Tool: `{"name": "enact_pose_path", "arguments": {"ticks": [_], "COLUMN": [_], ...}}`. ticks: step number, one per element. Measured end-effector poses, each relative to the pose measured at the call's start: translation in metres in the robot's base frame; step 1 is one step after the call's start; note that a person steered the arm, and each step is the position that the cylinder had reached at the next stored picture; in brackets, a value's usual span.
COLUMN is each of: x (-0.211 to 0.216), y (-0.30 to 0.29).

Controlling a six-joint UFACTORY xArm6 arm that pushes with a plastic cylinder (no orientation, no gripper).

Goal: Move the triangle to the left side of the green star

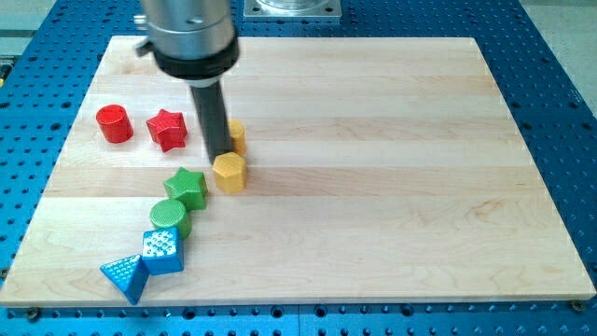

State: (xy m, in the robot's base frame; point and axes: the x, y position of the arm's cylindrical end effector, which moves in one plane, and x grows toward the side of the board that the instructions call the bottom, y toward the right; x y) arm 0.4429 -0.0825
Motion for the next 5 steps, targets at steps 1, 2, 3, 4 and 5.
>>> {"name": "enact_pose_path", "arguments": {"ticks": [1,2,3,4,5], "x": [-0.003,0.007,0.044,0.105,0.154], "y": [0.025,0.098,0.065,0.034,0.021]}}
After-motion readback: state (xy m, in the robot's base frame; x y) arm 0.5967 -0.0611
